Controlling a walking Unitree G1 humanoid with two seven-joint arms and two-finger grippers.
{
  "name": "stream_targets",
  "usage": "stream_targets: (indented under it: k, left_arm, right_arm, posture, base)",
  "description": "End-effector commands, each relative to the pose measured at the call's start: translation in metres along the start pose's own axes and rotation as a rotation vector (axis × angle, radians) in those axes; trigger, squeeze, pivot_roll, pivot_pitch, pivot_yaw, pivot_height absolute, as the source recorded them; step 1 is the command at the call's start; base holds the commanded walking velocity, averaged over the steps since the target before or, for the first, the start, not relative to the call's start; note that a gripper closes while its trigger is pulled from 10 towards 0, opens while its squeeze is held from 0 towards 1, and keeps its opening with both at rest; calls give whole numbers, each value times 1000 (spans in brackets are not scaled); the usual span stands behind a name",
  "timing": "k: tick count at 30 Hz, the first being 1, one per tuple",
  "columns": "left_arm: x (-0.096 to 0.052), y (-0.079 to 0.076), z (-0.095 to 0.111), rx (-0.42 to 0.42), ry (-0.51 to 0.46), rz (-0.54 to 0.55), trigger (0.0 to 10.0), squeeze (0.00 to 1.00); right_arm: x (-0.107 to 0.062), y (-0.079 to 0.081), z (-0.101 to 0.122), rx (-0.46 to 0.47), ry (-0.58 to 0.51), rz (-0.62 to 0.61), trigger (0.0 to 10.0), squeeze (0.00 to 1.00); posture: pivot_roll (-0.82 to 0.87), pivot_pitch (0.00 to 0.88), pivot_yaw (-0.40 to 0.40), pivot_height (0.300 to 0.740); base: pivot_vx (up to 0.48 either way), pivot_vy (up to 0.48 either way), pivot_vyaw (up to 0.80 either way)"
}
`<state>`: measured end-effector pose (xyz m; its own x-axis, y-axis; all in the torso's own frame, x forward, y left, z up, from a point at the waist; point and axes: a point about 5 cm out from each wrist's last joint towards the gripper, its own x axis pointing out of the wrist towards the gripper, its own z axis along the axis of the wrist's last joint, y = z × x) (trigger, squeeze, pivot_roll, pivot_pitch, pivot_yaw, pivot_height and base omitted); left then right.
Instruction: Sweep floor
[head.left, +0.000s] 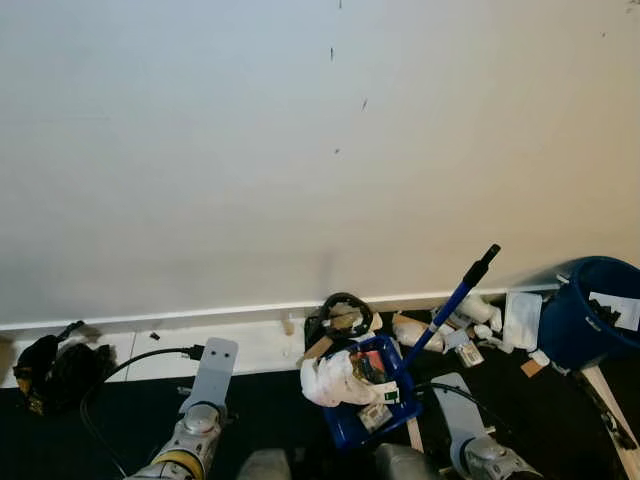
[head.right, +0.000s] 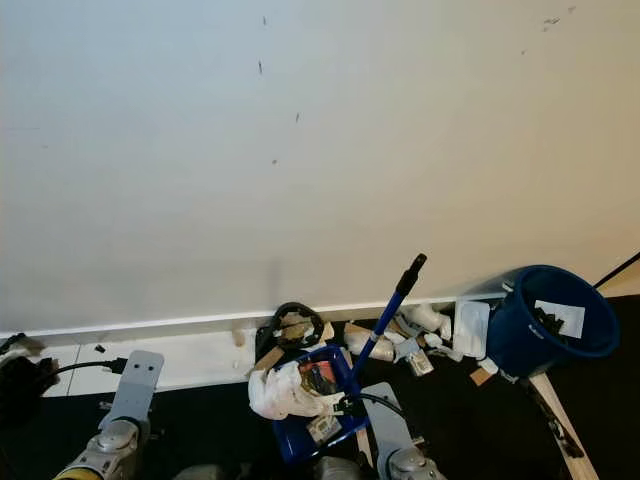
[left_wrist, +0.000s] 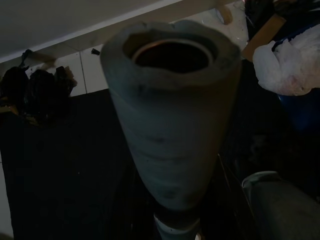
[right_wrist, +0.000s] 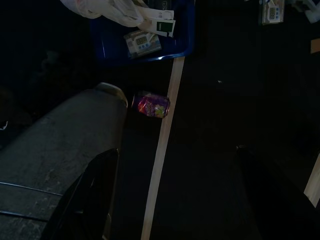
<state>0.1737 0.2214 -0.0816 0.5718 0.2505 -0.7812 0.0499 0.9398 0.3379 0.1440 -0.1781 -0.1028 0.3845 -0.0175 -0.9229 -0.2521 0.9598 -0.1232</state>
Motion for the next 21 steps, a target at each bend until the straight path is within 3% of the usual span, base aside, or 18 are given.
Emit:
stream_targets:
  k: [1,21]
  left_arm:
    - [-1,15,-14,59,58,43,10000,0]
    - [-2,5,-9,-7,33,57,10000,0]
  right_arm:
    - [0,-2,-5,13,11,-5,10000,0]
    - [-1,-4,-10,-20,20,-9,10000,0]
  posture:
    - [179,0,-38,740]
    - [174,0,-64,740]
  base:
    - [0,0,0]
    - [0,0,0]
